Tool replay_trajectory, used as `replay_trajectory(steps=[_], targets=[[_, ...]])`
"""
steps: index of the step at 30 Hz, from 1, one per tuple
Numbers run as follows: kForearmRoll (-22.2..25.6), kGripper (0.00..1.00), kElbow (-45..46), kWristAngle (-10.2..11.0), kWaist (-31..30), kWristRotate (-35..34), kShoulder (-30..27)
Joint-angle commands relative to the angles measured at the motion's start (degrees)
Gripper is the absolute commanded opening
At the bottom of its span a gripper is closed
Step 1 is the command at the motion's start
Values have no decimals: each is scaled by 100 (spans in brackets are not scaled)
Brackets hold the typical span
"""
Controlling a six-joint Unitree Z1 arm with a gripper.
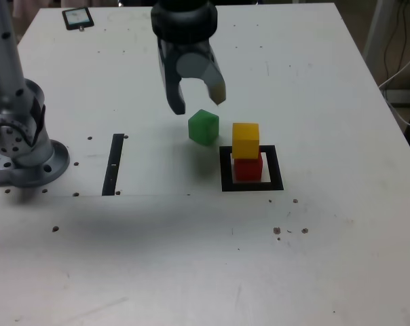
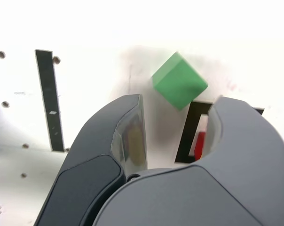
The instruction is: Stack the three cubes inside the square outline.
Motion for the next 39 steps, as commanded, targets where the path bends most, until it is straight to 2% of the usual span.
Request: replay_trajectory(steps=[1,8,20,39], targets=[[-73,100,13,40,55,71,90],[-126,100,84,91,177,323,243],[-188,100,237,-155,210,352,446],[-596,99,403,-132,432,508,947]])
